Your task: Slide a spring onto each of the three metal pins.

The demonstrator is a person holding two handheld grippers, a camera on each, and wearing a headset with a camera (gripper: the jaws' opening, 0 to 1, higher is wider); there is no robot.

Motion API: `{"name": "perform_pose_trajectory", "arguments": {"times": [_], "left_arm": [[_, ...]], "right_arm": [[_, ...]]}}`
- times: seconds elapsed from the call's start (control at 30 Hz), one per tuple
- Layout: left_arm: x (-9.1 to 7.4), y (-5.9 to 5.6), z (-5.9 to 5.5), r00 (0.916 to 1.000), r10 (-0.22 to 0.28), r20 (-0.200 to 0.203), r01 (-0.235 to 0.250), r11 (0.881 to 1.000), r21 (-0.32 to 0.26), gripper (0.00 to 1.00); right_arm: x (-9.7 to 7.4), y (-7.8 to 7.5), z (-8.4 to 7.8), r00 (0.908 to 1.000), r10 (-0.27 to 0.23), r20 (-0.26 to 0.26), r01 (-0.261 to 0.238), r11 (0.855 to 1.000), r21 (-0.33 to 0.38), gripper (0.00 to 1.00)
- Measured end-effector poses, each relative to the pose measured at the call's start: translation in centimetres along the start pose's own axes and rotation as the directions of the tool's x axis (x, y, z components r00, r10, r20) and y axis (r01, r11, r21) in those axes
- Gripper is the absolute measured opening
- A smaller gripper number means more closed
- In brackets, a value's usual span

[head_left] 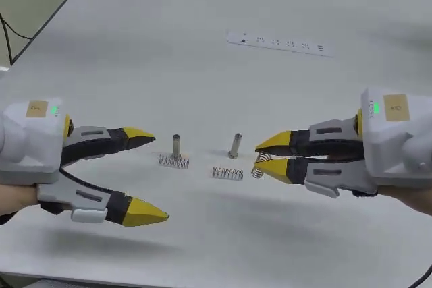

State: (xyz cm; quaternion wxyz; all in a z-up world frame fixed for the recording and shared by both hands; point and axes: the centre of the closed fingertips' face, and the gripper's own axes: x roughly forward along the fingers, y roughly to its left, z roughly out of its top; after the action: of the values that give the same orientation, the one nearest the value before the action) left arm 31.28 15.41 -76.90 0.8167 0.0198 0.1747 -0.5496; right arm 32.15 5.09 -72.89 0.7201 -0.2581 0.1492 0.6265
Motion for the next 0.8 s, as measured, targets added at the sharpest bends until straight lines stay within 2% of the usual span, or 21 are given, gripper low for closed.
{"name": "perform_pose_trajectory", "arguments": {"times": [0.13,0.27,0.8], "left_arm": [[-0.3,0.4,0.0,0.9997,0.020,0.011,-0.019,1.000,-0.005,0.92],[-0.4,0.7,-0.1,0.9992,0.038,0.009,-0.038,0.999,-0.004,0.98],[-0.7,1.2,0.0,0.9979,0.061,0.021,-0.061,0.998,-0.012,0.98]], "right_arm": [[0.0,0.0,-0.1,1.0000,0.002,-0.007,-0.002,1.000,-0.004,0.07],[-0.1,-0.1,-0.4,0.9999,0.001,-0.016,-0.001,1.000,-0.006,0.07],[-0.3,-0.7,-1.8,0.9987,-0.021,-0.047,0.021,1.000,0.005,0.07]]}}
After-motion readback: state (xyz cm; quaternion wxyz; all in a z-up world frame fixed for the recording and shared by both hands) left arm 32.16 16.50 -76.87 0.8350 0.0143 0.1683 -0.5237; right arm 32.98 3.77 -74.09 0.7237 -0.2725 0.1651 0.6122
